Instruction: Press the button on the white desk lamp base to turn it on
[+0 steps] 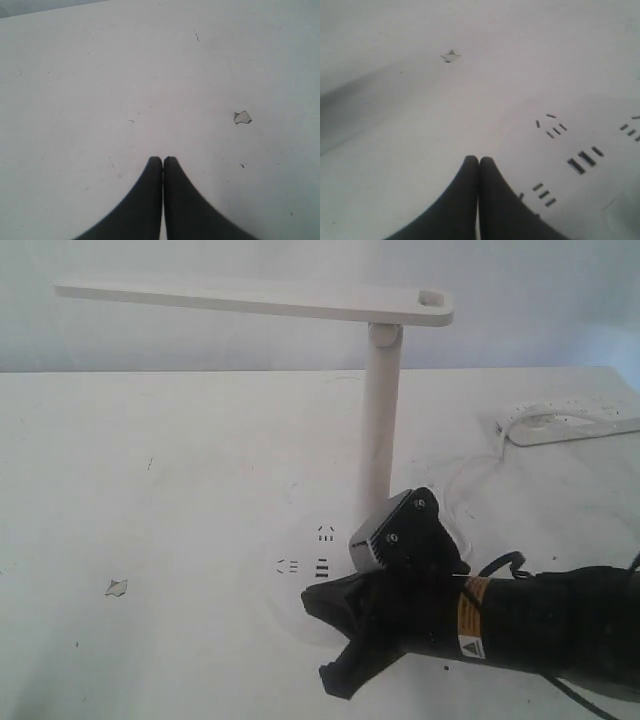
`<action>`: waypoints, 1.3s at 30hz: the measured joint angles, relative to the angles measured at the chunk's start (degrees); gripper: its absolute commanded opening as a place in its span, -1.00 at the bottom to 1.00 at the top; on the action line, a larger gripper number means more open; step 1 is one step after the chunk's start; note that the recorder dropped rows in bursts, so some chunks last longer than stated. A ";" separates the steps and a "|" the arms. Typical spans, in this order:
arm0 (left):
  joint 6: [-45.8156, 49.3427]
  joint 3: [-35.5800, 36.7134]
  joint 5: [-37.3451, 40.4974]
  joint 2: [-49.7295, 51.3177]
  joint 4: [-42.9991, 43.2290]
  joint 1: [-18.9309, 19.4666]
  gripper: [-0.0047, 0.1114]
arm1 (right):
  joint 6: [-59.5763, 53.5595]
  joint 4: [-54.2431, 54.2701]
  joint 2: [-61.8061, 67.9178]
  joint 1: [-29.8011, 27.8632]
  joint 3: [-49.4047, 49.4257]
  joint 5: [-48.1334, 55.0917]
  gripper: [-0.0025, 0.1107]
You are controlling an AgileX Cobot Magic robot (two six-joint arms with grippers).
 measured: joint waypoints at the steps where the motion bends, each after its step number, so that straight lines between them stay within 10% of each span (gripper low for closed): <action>1: 0.00 0.00 0.00 0.00 0.00 0.00 -0.92 | 0.00 1.01 1.19 0.00 -0.70 1.87 -0.96; 18: 0.00 0.00 0.00 0.00 0.00 0.00 -0.92 | -2.50 14.15 4.82 0.00 -5.08 16.63 -0.96; 39: 0.00 0.00 0.00 0.00 0.00 0.00 -0.92 | -12.66 23.89 4.82 0.09 1.61 4.79 -0.96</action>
